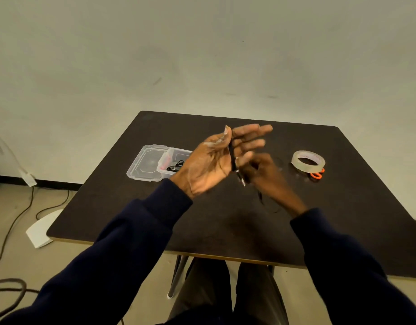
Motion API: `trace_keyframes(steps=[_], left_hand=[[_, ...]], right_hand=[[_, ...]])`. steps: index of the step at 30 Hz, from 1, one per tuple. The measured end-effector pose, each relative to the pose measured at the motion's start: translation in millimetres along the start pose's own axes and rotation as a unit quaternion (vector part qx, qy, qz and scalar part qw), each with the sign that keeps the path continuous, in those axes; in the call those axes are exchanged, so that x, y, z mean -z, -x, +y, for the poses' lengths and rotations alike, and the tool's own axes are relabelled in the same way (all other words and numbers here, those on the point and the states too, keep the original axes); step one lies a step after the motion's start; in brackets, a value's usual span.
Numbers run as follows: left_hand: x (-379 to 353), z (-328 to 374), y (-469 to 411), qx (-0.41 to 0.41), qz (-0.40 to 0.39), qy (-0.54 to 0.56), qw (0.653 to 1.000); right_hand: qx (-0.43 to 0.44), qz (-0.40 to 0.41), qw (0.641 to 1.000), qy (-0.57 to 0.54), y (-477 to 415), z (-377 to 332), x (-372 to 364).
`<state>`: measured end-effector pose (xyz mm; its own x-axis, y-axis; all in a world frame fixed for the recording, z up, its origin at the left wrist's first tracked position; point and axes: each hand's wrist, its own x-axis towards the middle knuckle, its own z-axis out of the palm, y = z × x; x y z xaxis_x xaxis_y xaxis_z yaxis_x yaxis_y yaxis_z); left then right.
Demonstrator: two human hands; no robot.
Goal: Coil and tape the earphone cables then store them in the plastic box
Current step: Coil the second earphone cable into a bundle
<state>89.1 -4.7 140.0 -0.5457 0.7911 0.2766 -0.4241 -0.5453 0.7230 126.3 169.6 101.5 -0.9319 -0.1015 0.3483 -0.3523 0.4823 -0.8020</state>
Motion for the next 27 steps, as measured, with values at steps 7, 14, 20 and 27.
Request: trace_keyframes(steps=[7, 14, 20, 27], left_hand=[[25, 4, -12, -0.057, 0.126, -0.16, 0.977], [25, -18, -12, -0.027, 0.145, -0.54, 0.829], [20, -13, -4, 0.109, 0.099, -0.51, 0.848], [13, -4, 2, 0.156, -0.029, -0.123, 0.98]], right_hand=[[0.062, -0.056, 0.988, 0.127, 35, -21, -14], [0.054, -0.115, 0.883, 0.452, 14, -57, 28], [0.075, -0.083, 0.913, 0.392, -10, -59, 68], [0.001, -0.077, 0.997, -0.005, -24, -18, 59]])
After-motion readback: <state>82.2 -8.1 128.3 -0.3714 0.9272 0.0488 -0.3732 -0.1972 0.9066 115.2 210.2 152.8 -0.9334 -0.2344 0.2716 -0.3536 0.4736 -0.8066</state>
